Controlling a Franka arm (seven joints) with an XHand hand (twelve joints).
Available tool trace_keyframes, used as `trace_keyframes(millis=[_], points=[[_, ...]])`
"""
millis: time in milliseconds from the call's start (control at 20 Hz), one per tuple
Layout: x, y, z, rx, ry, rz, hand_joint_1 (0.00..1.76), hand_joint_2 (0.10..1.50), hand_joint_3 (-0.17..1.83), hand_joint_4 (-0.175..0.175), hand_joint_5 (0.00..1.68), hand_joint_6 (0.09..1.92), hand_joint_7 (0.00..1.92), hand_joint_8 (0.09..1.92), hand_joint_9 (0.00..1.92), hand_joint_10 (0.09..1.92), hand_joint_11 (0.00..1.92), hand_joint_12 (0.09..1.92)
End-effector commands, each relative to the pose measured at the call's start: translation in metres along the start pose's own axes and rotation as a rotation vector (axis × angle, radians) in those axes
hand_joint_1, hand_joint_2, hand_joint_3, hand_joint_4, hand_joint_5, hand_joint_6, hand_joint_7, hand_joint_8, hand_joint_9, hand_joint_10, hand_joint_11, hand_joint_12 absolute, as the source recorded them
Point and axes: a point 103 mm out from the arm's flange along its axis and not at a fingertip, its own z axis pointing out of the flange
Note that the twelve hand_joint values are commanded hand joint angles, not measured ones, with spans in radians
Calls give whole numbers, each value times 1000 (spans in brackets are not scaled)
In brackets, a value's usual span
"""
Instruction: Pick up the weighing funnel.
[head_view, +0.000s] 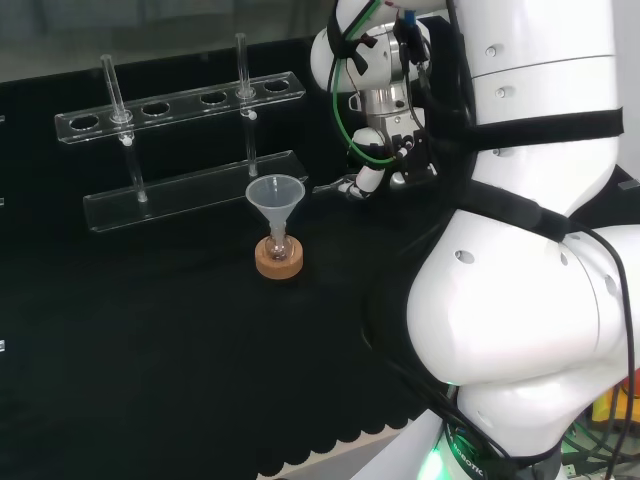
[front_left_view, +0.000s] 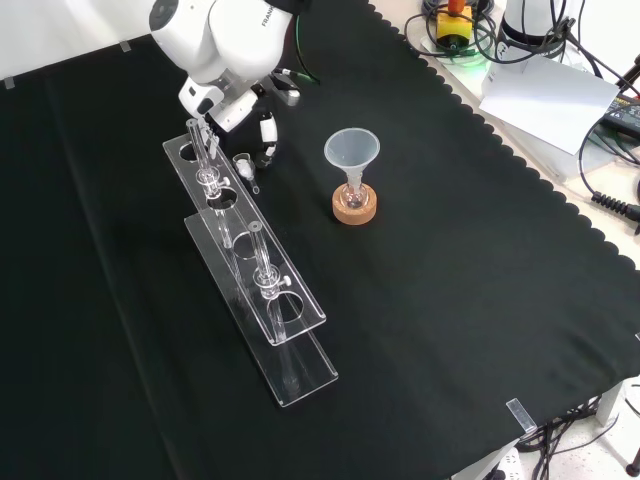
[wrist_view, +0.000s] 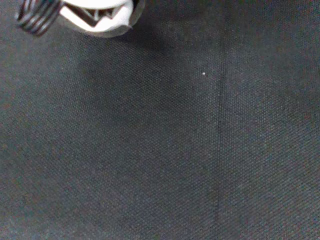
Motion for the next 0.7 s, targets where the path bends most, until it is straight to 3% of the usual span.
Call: trace_keyframes(millis=[50, 700], points=[[-1, 2, -2, -1, -2, 3, 922, 619, 632, -14, 753, 806, 329, 710, 620, 604, 421, 1293], [6, 9, 0, 13, -9, -15, 923, 620, 635, -18, 739, 814, 327, 709, 622, 602, 423, 1290]])
